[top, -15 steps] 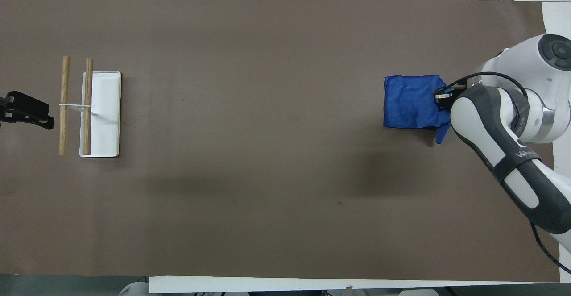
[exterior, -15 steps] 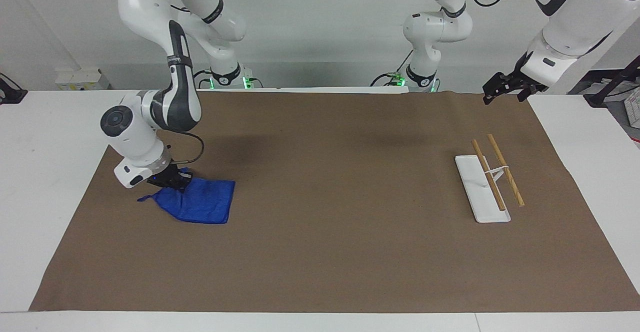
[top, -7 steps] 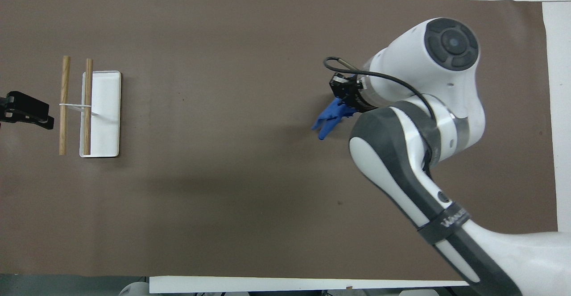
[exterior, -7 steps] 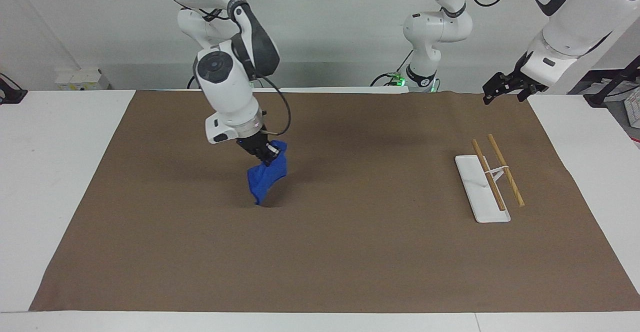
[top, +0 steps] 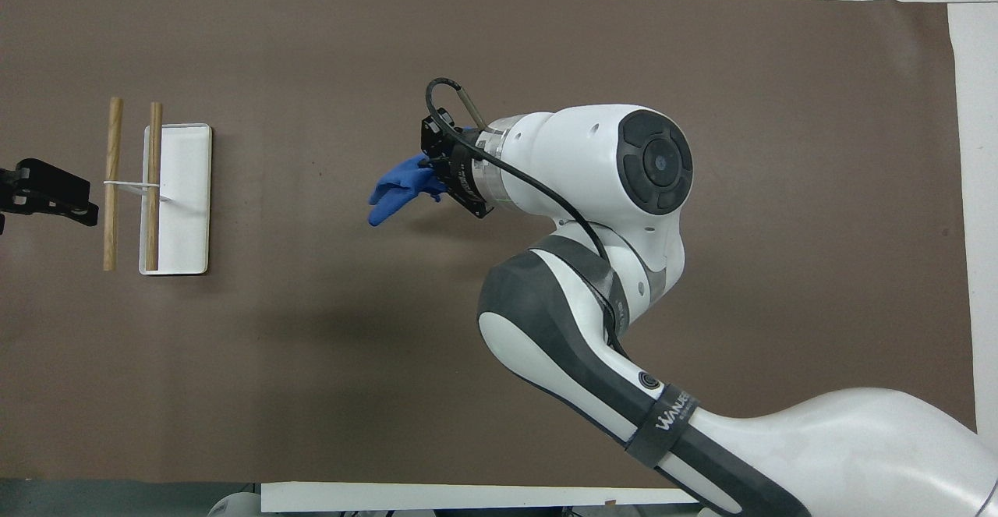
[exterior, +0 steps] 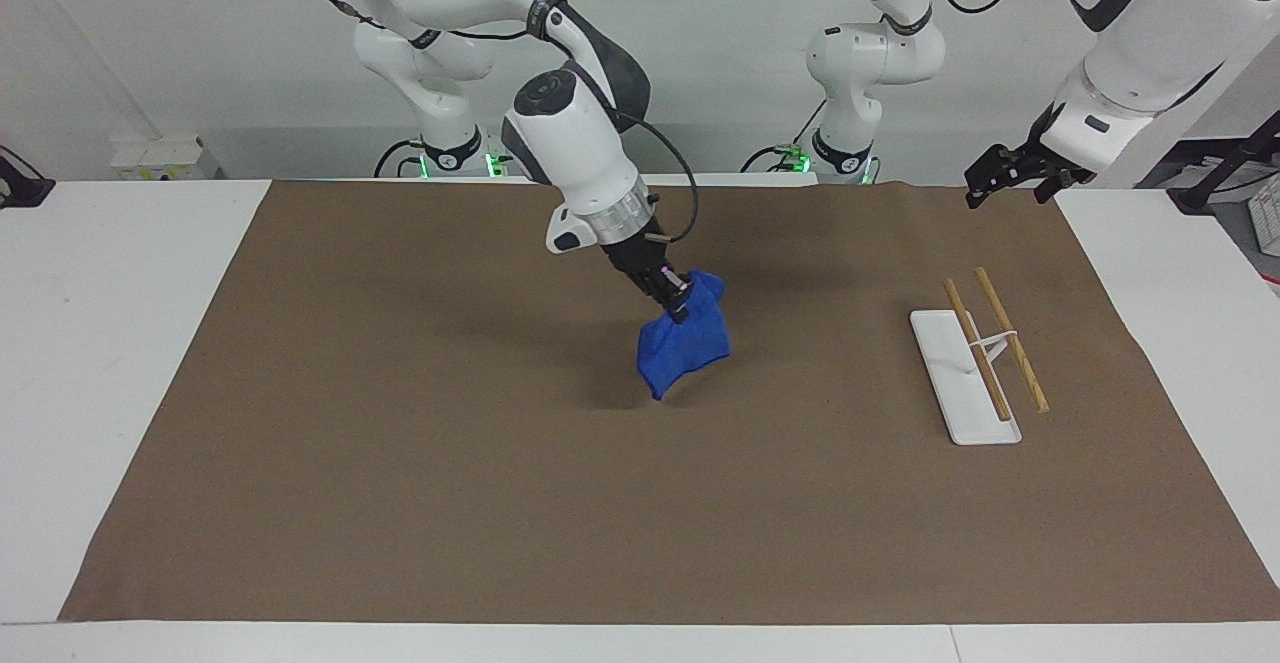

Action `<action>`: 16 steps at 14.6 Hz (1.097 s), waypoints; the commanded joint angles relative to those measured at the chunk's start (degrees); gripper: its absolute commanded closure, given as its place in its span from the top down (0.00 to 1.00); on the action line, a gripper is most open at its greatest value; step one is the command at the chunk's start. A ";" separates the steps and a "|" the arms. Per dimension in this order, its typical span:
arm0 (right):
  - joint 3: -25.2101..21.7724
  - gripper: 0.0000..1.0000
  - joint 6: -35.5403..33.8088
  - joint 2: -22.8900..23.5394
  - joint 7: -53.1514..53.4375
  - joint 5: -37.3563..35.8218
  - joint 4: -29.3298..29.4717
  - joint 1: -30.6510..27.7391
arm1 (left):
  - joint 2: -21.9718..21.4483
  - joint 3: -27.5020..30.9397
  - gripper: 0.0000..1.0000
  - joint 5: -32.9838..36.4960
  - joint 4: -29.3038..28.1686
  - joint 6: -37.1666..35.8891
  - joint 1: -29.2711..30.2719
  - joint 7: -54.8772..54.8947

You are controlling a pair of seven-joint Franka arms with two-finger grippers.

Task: Right arm passes towel to left arm to hang
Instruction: 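Lift the towel and carry it toward the left gripper, then grasp the towel with the left gripper while the right gripper holds it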

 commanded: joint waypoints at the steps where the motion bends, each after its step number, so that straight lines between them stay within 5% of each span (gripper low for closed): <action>1: 2.35 0.00 3.95 4.09 1.06 6.82 6.28 1.80 | -2.47 -0.22 1.00 -0.63 -3.96 4.13 -0.41 -12.91; 5: 5.16 0.00 11.61 5.68 1.32 7.46 7.26 3.48 | -2.65 0.31 1.00 -11.95 -8.09 13.98 2.04 -43.14; 10: 6.04 0.00 11.53 5.51 2.02 7.54 7.17 3.83 | -2.74 0.22 1.00 -17.50 -10.65 22.60 2.23 -77.25; 16: 6.04 0.00 11.00 5.33 2.11 7.54 6.99 3.75 | -7.30 -0.48 1.00 -18.56 -18.99 25.24 -2.34 -85.56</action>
